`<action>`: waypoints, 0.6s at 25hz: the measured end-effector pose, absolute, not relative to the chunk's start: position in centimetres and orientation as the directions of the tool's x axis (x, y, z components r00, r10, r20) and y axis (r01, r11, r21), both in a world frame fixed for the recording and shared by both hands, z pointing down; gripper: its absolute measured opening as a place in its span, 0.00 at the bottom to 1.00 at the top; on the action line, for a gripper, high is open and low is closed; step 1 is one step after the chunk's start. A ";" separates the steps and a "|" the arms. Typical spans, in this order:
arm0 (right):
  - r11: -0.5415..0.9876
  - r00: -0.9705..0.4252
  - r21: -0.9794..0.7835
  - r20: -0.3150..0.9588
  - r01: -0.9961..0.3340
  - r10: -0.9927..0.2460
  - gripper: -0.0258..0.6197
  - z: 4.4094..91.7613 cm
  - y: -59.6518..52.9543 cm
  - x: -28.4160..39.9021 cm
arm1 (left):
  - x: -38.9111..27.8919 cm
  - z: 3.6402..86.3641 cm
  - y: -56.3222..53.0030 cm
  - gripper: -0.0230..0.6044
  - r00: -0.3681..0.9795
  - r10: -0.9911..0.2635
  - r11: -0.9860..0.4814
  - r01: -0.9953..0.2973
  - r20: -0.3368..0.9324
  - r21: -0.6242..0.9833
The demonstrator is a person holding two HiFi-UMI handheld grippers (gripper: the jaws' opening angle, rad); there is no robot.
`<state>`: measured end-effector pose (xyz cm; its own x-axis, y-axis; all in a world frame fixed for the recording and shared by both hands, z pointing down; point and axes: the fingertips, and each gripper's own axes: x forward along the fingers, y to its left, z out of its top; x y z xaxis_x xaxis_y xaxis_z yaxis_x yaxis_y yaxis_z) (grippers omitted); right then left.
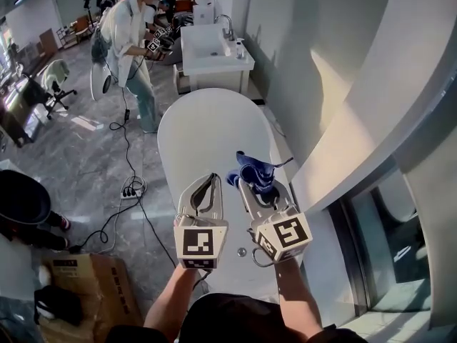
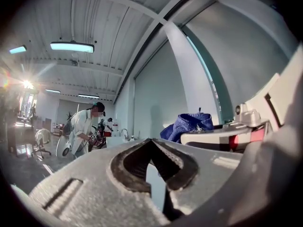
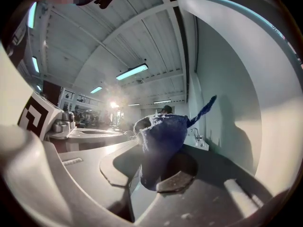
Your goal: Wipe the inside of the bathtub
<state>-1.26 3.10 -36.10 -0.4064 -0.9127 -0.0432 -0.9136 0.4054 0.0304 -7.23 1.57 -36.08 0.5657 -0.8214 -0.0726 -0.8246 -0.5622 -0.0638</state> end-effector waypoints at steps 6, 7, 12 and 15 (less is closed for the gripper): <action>0.406 -0.409 0.055 -0.039 -0.912 -0.912 0.18 -36.4 3.1 -1.4 | -6.9 -36.4 1.7 0.04 0.578 -0.813 -0.574 -0.816 -0.071 -0.065; 0.407 -0.409 0.056 -0.041 -0.912 -0.912 0.18 -36.5 3.2 -1.4 | -6.9 -36.3 1.7 0.04 0.577 -0.814 -0.574 -0.817 -0.067 -0.064; 0.395 -0.397 0.047 -0.053 -0.918 -0.916 0.18 -36.5 3.7 -1.0 | -6.8 -36.2 2.1 0.04 0.588 -0.807 -0.583 -0.809 -0.055 -0.078; 0.389 -0.391 0.047 -0.050 -0.920 -0.919 0.18 -36.2 3.8 -1.0 | -6.6 -36.0 2.1 0.04 0.589 -0.806 -0.585 -0.808 -0.064 -0.066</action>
<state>-0.97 3.81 -36.23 -0.3913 -0.9189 -0.0496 -0.9200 0.3892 0.0465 -6.65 2.13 -35.96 0.5888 -0.8057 -0.0642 -0.8081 -0.5854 -0.0656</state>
